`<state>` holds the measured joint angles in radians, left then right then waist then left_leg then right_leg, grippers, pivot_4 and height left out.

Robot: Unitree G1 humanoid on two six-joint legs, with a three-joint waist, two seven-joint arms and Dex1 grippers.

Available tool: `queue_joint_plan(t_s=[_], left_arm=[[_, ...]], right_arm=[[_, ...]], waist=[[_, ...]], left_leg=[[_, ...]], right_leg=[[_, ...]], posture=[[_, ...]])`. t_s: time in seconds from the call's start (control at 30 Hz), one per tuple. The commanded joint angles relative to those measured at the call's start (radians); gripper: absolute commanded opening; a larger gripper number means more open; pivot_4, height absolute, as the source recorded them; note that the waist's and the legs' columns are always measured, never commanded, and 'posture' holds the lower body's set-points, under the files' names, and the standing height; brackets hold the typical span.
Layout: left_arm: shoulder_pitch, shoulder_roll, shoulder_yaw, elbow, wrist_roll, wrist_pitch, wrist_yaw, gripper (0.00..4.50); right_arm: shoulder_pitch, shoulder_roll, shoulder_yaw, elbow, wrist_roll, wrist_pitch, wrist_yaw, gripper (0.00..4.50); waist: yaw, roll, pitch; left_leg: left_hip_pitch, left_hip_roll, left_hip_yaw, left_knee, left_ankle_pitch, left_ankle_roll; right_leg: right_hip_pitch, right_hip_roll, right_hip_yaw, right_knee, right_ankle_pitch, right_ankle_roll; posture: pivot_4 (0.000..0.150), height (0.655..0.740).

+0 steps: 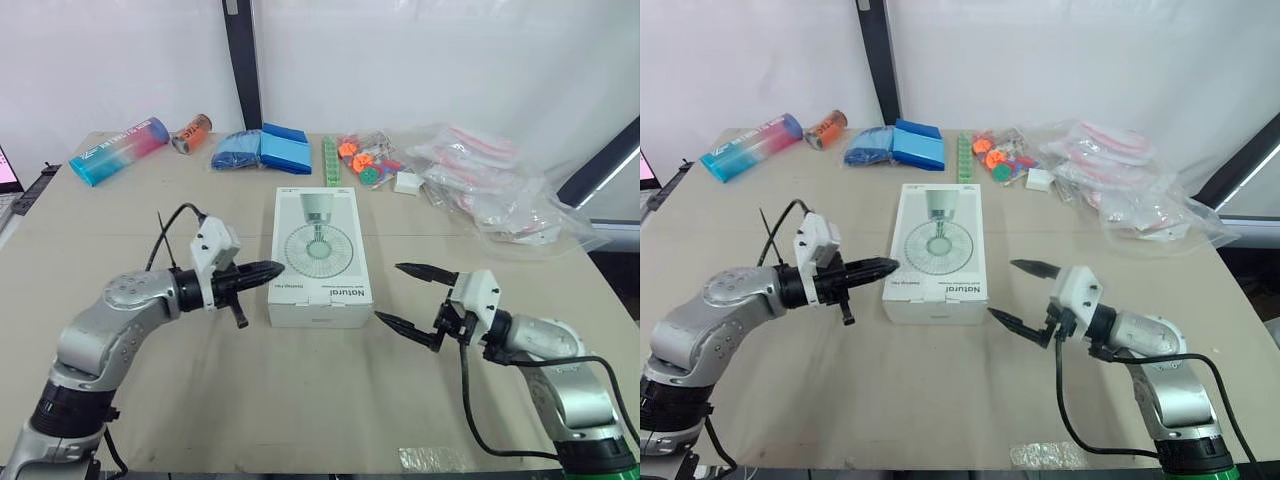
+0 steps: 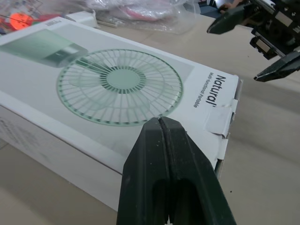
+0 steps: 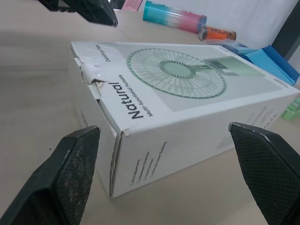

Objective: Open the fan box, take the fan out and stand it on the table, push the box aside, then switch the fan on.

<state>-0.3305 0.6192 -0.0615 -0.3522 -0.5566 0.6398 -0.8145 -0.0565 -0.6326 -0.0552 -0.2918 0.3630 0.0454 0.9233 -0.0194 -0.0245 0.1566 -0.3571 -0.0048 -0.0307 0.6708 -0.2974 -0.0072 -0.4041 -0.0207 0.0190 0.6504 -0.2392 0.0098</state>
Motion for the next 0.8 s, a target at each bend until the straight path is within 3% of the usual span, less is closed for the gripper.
queue_joint_plan(t_s=[0.03, 0.4, 0.8], left_arm=[[-0.012, 0.002, -0.034, 0.004, 0.034, -0.002, 0.0, 0.03], [-0.021, -0.041, -0.096, 0.027, 0.087, 0.001, 0.025, 0.03], [-0.007, -0.063, -0.102, 0.035, 0.114, 0.001, 0.036, 0.03]], right_arm=[[-0.048, 0.007, 0.04, -0.088, -0.014, 0.028, -0.026, 4.5], [-0.238, 0.07, 0.247, -0.141, -0.16, 0.169, -0.112, 4.5], [-0.26, 0.042, 0.277, -0.111, -0.244, 0.168, -0.103, 4.5]], waist=[[0.0, 0.0, 0.0], [0.0, 0.0, 0.0], [0.0, 0.0, 0.0]], left_leg=[[0.0, 0.0, 0.0, 0.0, 0.0, 0.0], [-0.001, -0.001, -0.002, 0.0, 0.0, 0.0], [0.0, -0.001, -0.001, 0.0, 0.0, 0.0]], right_leg=[[0.0, 0.0, 0.0, 0.0, 0.0, 0.0], [0.0, 0.0, -0.001, 0.0, 0.0, 0.0], [0.0, 0.0, -0.001, 0.0, 0.0, 0.0]], posture=[[0.15, 0.74], [0.15, 0.74], [0.15, 0.74]])
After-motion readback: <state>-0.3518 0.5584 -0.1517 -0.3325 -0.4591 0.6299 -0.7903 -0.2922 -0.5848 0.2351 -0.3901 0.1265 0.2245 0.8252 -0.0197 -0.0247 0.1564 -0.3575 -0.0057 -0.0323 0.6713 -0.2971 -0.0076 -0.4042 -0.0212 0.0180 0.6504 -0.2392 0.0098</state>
